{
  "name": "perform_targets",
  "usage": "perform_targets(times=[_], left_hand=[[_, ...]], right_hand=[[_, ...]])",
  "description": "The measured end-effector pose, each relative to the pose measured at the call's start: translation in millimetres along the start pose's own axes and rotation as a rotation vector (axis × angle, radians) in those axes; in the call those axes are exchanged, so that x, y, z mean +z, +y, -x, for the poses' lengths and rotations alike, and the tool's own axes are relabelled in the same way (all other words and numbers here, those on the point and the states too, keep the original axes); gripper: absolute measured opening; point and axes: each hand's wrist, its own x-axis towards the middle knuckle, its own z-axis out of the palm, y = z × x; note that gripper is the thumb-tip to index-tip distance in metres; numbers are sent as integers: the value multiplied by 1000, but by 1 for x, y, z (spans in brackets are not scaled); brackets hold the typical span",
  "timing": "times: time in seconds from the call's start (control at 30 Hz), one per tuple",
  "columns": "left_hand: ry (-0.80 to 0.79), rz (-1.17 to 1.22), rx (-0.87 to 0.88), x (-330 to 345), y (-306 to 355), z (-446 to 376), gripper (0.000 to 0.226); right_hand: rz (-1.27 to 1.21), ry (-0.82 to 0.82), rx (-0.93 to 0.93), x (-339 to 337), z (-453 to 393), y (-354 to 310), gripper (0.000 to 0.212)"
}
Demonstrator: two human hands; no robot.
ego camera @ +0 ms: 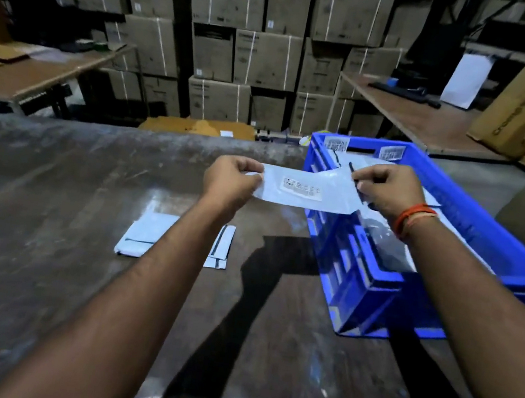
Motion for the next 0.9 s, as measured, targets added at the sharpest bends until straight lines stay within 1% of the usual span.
perform_targets(times=[0.13,0.23,0.33,0.43,0.5,0.6,0.67,0.73,0.83,0.87,0.9], left_hand=[[-62,-37,30,75,34,-2,18],[-140,-91,53,142,60,-1,15],[-168,-293,57,189,73,-4,17],[-190,-536,83,216,76,-6,21],[-183,-667,107,227,79,-5,19],[-167,-824,127,240,82,-7,20],[-169,-903,137,248,83,-6,24],[-153,-966,149,255,81,-4,29],[-72,-1012,201,255,81,-2,31],[-45,-1002,213,251,82,-2,31],[-26,-975,212,245,80,-4,30]], right_hand=[[-7,51,140,-62,-36,51,23],[59,100,189,-106,-54,90,23],[150,103,223,-129,-64,118,25],[205,80,234,-140,-73,140,32],[236,63,232,-143,-76,149,34],[326,22,182,-142,-80,152,32],[421,-13,135,-140,-83,151,25],[565,-43,81,-137,-83,150,18],[754,26,-27,-135,-80,136,22],[763,50,-77,-133,-82,129,22],[746,39,-128,-130,-83,120,22]])
